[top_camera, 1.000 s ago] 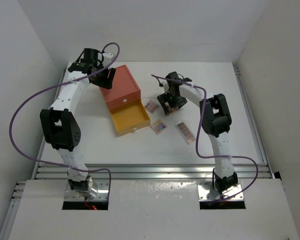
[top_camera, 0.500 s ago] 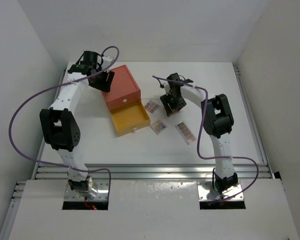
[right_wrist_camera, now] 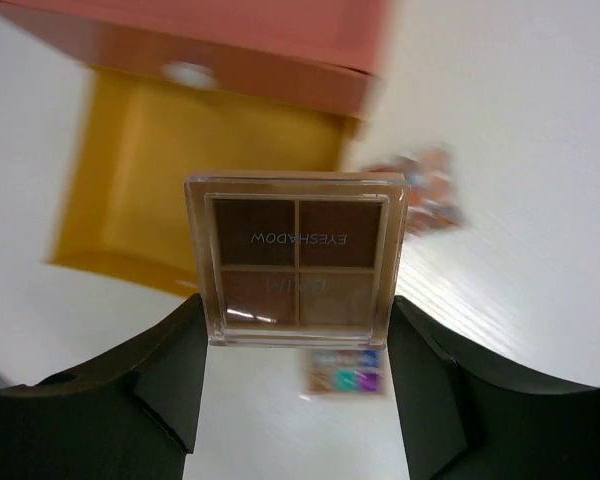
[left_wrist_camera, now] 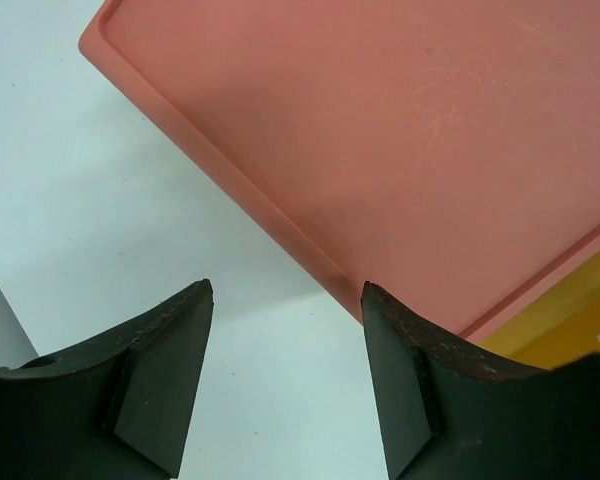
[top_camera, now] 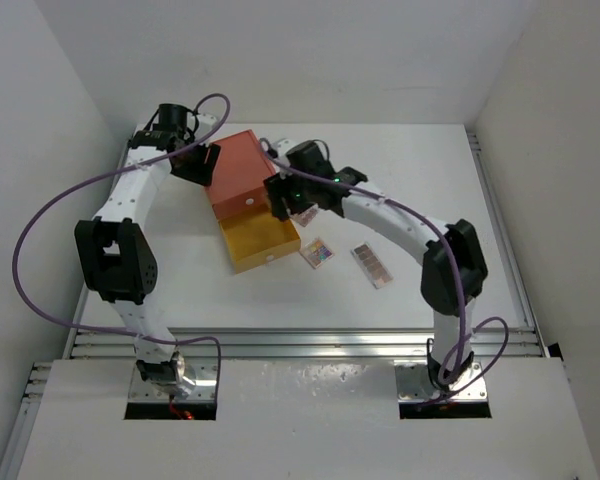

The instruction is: Organize the makeup

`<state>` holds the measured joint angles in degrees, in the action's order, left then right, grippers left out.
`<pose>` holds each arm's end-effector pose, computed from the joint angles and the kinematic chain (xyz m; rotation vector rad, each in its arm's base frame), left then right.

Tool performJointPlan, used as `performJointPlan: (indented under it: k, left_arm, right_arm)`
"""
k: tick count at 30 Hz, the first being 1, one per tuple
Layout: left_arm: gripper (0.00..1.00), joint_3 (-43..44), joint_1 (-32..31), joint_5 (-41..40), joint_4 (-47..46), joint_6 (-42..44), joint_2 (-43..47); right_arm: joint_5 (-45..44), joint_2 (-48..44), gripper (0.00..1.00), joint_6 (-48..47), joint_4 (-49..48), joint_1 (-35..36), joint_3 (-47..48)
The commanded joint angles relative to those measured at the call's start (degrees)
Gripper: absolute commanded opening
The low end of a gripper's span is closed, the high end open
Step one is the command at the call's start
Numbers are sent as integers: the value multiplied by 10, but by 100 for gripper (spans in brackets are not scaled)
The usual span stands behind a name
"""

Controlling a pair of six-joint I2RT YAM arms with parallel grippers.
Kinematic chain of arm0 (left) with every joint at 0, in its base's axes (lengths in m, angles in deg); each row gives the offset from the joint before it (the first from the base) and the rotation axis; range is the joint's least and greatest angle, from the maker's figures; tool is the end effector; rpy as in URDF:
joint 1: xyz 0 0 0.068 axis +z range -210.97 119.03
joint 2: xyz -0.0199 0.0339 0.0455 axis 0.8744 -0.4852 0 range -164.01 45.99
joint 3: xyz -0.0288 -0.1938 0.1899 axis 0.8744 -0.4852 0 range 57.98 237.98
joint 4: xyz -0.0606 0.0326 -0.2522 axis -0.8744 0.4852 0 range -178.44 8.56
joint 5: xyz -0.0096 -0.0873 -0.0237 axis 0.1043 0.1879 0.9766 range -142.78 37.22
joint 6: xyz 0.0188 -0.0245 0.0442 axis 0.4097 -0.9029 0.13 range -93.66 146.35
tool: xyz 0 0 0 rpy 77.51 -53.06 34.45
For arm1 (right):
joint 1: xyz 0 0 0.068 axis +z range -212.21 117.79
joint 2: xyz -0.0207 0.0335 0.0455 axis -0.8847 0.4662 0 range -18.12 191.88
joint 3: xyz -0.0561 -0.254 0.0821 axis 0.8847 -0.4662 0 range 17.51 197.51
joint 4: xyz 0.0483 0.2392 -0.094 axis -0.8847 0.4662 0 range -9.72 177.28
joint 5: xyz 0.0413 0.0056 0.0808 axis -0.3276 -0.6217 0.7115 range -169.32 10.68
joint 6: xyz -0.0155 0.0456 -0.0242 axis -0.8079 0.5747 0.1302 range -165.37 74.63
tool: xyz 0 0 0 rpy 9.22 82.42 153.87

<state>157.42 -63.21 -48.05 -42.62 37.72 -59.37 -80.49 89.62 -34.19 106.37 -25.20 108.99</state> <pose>0.4071 -0.0190 0.3166 0.3278 2.4480 -0.0335 0.3465 0.2604 0.2800 -0.5138 2.2872 0.4007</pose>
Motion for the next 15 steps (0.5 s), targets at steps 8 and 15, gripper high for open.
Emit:
performJointPlan:
  k: [8,15]
  left_arm:
    - [67,56,7,19,-4,-25,-25]
    - [67,66,7,25,1,-30,-35]
  right_arm:
    - [-25,137,4,151,-49,72,63]
    - [-20,189,16,147,-83,70,77]
